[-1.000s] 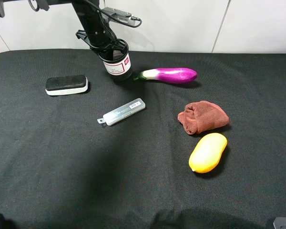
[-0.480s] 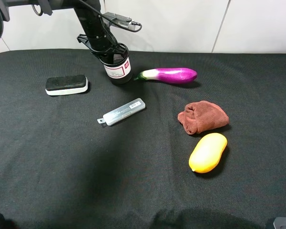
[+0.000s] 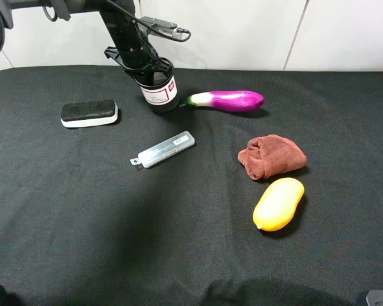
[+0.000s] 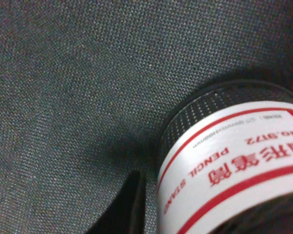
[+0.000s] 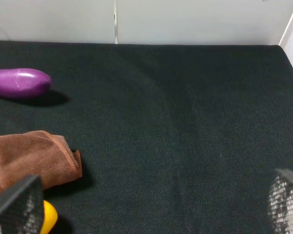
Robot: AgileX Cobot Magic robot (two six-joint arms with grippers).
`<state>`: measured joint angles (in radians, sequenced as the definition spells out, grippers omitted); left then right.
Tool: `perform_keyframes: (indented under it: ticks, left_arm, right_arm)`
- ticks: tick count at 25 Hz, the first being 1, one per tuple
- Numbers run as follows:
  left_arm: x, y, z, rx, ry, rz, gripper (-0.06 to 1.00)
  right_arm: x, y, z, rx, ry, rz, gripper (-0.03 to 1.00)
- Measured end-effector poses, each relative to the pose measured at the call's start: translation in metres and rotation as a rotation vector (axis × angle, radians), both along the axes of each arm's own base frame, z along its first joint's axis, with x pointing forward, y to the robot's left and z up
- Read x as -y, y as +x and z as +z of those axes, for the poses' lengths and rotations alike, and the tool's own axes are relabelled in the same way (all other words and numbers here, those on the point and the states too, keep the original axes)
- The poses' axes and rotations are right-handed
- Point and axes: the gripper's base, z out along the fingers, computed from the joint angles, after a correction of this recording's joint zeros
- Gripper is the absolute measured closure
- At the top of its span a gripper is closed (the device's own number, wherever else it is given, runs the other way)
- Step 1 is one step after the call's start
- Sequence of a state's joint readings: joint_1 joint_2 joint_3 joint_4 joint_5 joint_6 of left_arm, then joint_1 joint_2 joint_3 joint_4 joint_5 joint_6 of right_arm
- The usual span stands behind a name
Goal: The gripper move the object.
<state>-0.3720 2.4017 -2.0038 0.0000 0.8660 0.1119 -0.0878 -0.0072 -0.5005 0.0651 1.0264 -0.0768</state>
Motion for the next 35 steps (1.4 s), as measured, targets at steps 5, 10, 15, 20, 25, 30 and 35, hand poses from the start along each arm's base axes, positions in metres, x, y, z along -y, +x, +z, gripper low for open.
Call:
perform_keyframes:
  ticks: [5,10,15,20,25,30,35]
  left_arm:
    - [0.0,0.0,0.0,0.0,0.0,0.0,0.66]
    - [0.0,0.0,0.0,0.001,0.0,0.0,0.41]
    - [0.0,0.0,0.0,0.004,-0.005,0.011,0.22]
    - [0.0,0.001,0.0,0.005,-0.008,0.02,0.12]
    - [0.001,0.0,0.0,0.001,-0.02,0.037,0.11]
    - [0.001,0.0,0.003,-0.019,-0.02,0.061,0.1]
    - [0.0,0.0,0.039,-0.009,-0.019,0.075,0.1]
  right_arm:
    - [0.0,0.0,0.0,0.0,0.0,0.0,0.27]
    - [0.0,0.0,0.0,0.0,0.0,0.0,0.27]
    - [0.0,0.0,0.0,0.0,0.0,0.0,0.27]
    - [0.0,0.0,0.0,0.0,0.0,0.0,0.27]
    - [0.0,0.0,0.0,0.0,0.0,0.0,0.27]
    - [0.0,0.0,0.0,0.0,0.0,0.0,0.27]
    - [0.0,0.0,0.0,0.0,0.0,0.0,0.27]
